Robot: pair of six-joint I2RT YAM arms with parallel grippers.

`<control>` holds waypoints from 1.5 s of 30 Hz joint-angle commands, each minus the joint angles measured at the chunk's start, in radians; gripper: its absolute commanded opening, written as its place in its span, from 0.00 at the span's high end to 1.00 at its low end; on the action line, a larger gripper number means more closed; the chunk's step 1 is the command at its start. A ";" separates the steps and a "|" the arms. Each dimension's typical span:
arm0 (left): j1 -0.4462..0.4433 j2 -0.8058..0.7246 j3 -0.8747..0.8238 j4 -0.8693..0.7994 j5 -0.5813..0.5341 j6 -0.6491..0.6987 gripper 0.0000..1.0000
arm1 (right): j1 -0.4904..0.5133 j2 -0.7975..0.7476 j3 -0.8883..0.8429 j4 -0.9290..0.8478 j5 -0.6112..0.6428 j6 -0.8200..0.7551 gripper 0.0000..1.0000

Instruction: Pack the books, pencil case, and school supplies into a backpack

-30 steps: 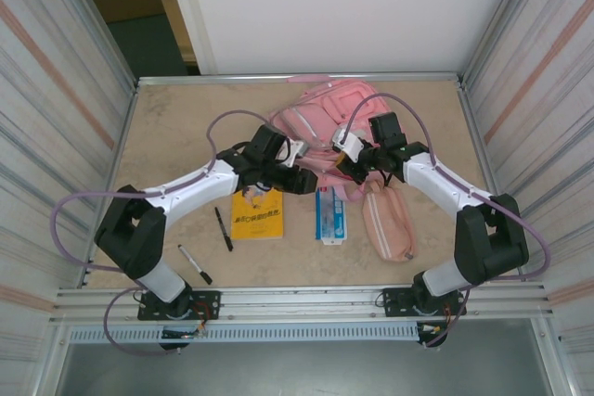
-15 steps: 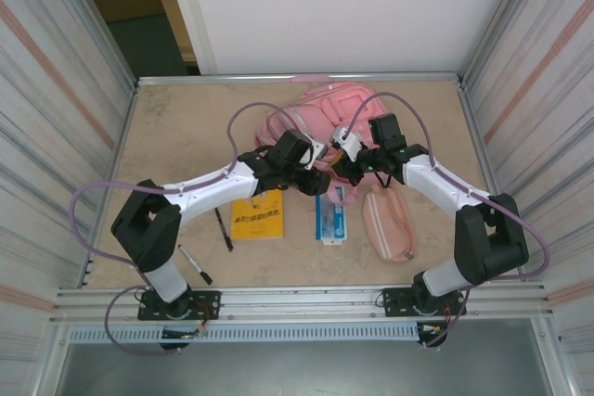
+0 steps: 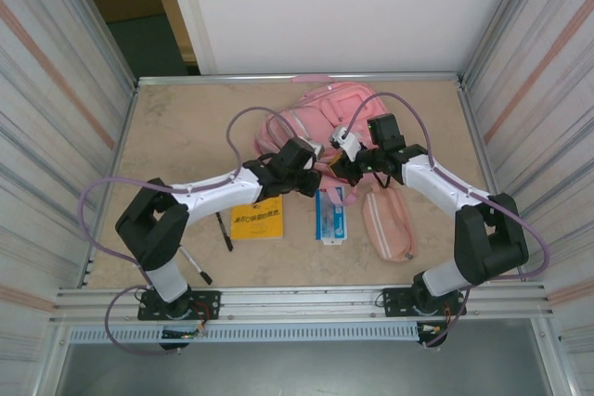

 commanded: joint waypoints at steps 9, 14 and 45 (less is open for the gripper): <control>0.090 -0.187 -0.113 -0.033 0.145 0.011 1.00 | 0.005 -0.004 0.044 -0.072 0.081 -0.114 1.00; 0.198 -0.269 -0.192 -0.011 0.246 -0.020 1.00 | 0.019 -0.002 0.045 -0.120 0.156 -0.181 1.00; 0.213 -0.302 -0.182 0.063 0.584 -0.107 1.00 | 0.243 -0.024 -0.036 0.033 0.234 -0.226 0.57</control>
